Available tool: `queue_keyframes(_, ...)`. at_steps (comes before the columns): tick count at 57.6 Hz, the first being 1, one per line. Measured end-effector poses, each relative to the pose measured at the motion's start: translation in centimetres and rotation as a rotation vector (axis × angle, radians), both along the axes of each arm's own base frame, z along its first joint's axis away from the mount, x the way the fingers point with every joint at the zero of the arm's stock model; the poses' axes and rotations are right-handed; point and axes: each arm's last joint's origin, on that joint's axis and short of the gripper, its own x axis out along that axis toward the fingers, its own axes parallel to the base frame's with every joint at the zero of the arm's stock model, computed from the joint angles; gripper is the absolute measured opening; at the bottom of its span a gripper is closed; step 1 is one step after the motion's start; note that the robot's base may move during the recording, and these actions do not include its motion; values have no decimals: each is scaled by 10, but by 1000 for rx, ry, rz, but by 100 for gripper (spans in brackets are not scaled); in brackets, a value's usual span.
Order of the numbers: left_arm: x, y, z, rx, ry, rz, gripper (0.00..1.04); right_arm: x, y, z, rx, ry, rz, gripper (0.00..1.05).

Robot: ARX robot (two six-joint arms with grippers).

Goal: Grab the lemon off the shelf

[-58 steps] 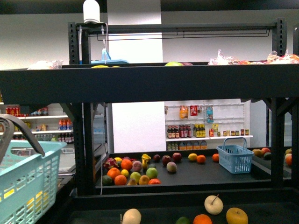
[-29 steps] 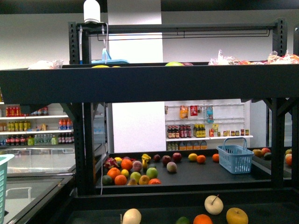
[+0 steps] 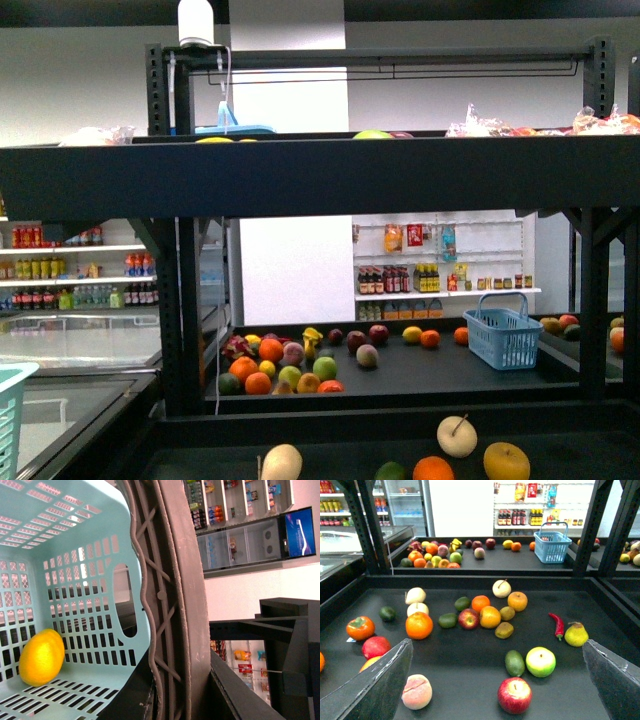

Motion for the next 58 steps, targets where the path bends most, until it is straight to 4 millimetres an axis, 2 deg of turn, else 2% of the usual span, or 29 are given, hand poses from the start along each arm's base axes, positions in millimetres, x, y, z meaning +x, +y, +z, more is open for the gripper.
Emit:
queue_keyframes(14, -1, 4, -2, 5, -6, -5, 21, 0, 0, 0, 0, 0, 0, 102)
queue_keyframes(28, -4, 8, -5, 57, 44, 2, 67, 0, 0, 0, 0, 0, 0, 102)
queue_keyframes(39, -8, 11, -5, 51, 128, 9, 98, 0, 0, 0, 0, 0, 0, 102)
queue_keyframes(47, -18, 12, 2, 49, 181, 13, 97, 0, 0, 0, 0, 0, 0, 102)
queue_keyframes(58, -38, 9, 27, 88, 204, 12, 97, 0, 0, 0, 0, 0, 0, 102)
